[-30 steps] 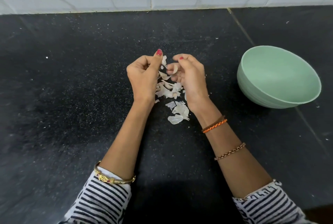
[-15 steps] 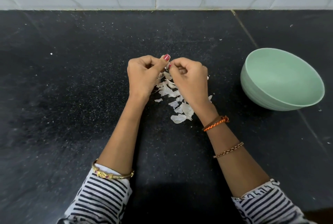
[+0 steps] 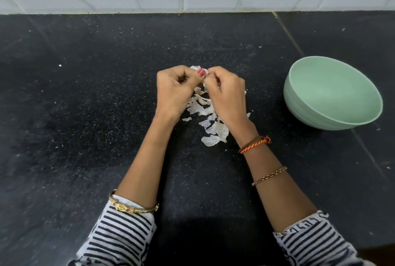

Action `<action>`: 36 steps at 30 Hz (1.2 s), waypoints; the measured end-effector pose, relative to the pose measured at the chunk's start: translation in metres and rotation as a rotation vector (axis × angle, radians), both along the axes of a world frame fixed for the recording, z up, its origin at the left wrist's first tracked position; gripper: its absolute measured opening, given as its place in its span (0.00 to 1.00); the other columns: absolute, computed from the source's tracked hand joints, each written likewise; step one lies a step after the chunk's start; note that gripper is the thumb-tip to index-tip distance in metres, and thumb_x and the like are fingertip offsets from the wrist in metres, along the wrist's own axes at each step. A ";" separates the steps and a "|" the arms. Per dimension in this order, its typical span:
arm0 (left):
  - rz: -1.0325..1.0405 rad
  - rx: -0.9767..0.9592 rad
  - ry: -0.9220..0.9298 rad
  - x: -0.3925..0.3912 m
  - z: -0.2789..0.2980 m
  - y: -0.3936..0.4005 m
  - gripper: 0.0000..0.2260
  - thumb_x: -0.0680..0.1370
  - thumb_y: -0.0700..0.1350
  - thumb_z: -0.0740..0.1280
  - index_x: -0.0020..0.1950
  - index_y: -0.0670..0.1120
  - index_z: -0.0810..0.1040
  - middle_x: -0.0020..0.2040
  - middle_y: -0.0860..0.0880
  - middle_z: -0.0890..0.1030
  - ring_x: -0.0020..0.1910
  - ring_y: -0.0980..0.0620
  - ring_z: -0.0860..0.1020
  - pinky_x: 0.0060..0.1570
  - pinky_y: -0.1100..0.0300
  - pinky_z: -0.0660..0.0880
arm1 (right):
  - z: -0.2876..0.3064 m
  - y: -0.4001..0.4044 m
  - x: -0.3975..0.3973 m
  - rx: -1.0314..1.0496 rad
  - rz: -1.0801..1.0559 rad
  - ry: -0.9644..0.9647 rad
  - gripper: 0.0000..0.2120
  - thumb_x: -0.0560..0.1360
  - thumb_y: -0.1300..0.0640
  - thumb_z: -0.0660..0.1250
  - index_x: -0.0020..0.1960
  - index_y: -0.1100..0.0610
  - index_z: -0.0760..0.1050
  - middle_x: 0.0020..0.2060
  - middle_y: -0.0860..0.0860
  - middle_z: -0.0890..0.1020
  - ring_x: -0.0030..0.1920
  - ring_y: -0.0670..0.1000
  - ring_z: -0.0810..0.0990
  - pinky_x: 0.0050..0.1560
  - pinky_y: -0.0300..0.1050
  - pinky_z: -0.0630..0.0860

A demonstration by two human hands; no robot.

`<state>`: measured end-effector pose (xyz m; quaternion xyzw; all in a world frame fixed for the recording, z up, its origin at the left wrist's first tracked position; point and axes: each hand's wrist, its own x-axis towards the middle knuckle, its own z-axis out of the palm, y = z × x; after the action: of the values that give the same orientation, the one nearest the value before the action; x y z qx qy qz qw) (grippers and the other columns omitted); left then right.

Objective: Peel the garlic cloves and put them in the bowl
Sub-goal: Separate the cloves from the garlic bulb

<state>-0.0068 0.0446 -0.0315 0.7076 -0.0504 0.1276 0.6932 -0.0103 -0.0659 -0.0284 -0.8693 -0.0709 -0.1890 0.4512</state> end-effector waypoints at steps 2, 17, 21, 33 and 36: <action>0.057 0.003 0.008 0.001 0.001 0.004 0.09 0.74 0.38 0.70 0.33 0.46 0.80 0.30 0.55 0.80 0.33 0.56 0.77 0.37 0.63 0.75 | 0.002 -0.004 0.000 0.040 -0.015 0.024 0.10 0.76 0.63 0.61 0.38 0.63 0.77 0.25 0.43 0.70 0.26 0.42 0.66 0.28 0.33 0.61; 0.073 0.483 0.194 0.009 -0.005 0.029 0.05 0.73 0.37 0.67 0.41 0.42 0.83 0.30 0.54 0.77 0.25 0.64 0.71 0.30 0.72 0.67 | -0.009 -0.014 -0.002 -0.235 -0.054 0.093 0.03 0.66 0.63 0.70 0.37 0.56 0.79 0.34 0.49 0.80 0.36 0.47 0.77 0.42 0.43 0.75; 0.092 0.369 0.210 0.008 -0.002 0.031 0.09 0.74 0.34 0.63 0.43 0.45 0.81 0.33 0.53 0.78 0.26 0.61 0.73 0.32 0.68 0.72 | -0.008 -0.008 -0.002 -0.168 -0.068 0.007 0.10 0.69 0.67 0.65 0.45 0.56 0.81 0.42 0.51 0.81 0.44 0.50 0.74 0.43 0.32 0.64; 0.020 0.373 0.303 0.011 -0.004 0.062 0.15 0.71 0.30 0.66 0.49 0.49 0.80 0.41 0.55 0.79 0.37 0.62 0.75 0.46 0.72 0.73 | 0.003 0.019 0.005 -0.479 0.100 0.101 0.13 0.77 0.60 0.62 0.58 0.53 0.79 0.55 0.49 0.81 0.59 0.53 0.68 0.59 0.47 0.66; -0.059 0.381 0.301 0.009 -0.003 0.064 0.18 0.68 0.28 0.70 0.51 0.47 0.80 0.41 0.54 0.78 0.37 0.60 0.74 0.47 0.71 0.74 | 0.001 0.022 0.001 -0.538 0.161 0.135 0.12 0.77 0.55 0.64 0.59 0.50 0.78 0.57 0.47 0.79 0.59 0.53 0.67 0.58 0.44 0.63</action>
<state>0.0023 0.1083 -0.0345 0.8347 0.0097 -0.0113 0.5505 -0.0098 -0.0436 -0.0272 -0.9600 -0.1569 -0.0686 0.2216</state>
